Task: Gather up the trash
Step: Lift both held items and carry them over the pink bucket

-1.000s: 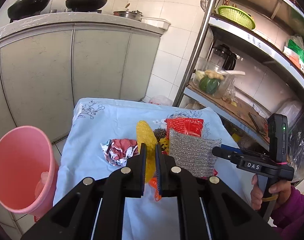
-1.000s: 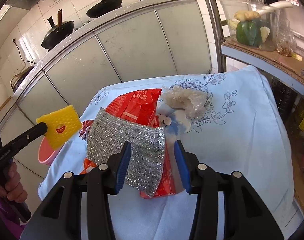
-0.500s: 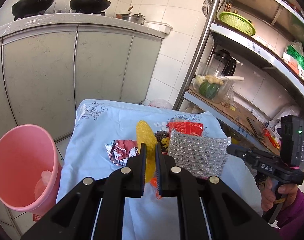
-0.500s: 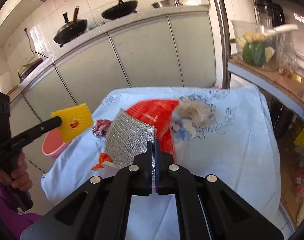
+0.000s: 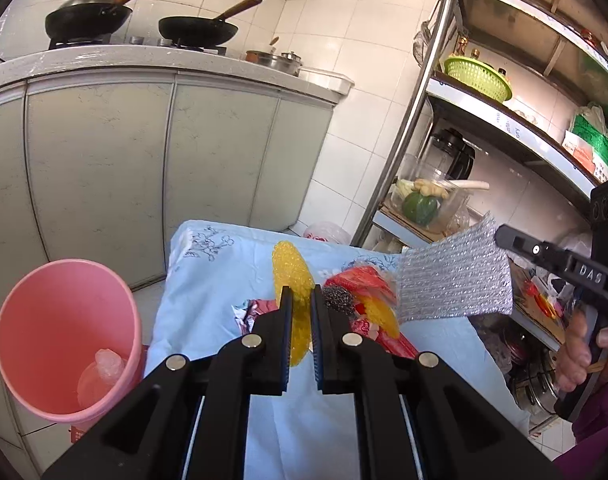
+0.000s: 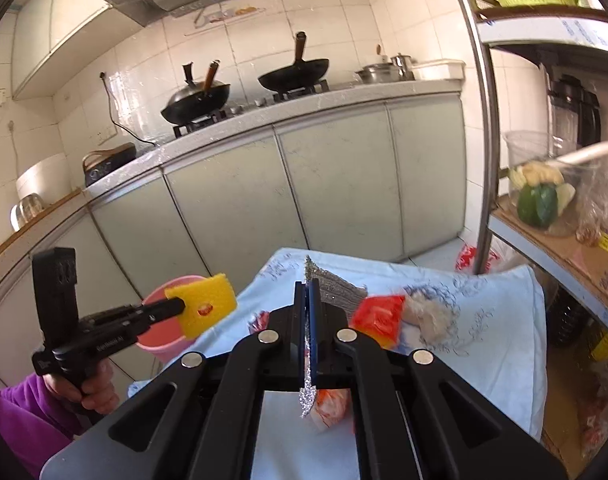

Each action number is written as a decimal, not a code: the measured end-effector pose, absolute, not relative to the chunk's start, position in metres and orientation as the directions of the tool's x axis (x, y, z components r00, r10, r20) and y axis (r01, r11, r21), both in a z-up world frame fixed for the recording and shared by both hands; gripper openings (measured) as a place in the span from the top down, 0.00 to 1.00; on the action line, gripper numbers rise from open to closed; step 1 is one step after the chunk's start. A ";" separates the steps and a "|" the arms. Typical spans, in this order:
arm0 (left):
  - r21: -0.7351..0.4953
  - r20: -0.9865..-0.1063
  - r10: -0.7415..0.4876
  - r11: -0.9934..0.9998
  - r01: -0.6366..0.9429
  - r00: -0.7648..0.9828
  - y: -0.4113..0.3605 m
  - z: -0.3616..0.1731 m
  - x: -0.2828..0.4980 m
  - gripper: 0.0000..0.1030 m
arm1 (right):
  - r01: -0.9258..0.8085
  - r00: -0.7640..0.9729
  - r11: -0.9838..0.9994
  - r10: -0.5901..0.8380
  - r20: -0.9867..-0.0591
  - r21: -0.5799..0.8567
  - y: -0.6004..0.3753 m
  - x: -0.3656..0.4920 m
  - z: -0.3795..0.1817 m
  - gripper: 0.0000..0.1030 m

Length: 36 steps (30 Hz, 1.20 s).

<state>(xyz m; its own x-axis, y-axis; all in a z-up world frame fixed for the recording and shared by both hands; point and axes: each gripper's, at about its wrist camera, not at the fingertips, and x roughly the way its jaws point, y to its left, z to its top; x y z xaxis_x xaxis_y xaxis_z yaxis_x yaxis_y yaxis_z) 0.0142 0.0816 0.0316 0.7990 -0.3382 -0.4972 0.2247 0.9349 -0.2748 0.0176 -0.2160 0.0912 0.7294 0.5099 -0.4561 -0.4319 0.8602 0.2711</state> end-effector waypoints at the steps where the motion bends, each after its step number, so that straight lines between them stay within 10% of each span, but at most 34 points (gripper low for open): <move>1: -0.274 -0.492 -0.330 0.937 0.216 0.806 0.086 0.033 0.013 0.92 | -0.445 0.724 0.852 0.524 -0.449 0.278 -0.213 0.020 0.095 0.98; 19: -0.220 -0.559 0.036 0.957 -0.190 0.829 0.199 0.005 -0.013 0.92 | -0.751 0.414 0.574 0.794 -0.445 0.326 -0.035 0.076 0.102 0.98; 36: -0.207 -0.676 0.143 0.904 -0.373 0.723 0.248 -0.048 -0.021 0.85 | -0.760 0.261 0.555 0.737 -0.624 0.339 0.071 0.095 0.022 0.98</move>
<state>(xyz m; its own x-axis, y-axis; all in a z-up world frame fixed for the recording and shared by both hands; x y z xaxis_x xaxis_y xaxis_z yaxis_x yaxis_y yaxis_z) -0.0213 0.2477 -0.0479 0.7226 0.1425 -0.6764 -0.3726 0.9045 -0.2075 0.0949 0.0714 0.0223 0.2606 0.7370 -0.6236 -0.7596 0.5552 0.3387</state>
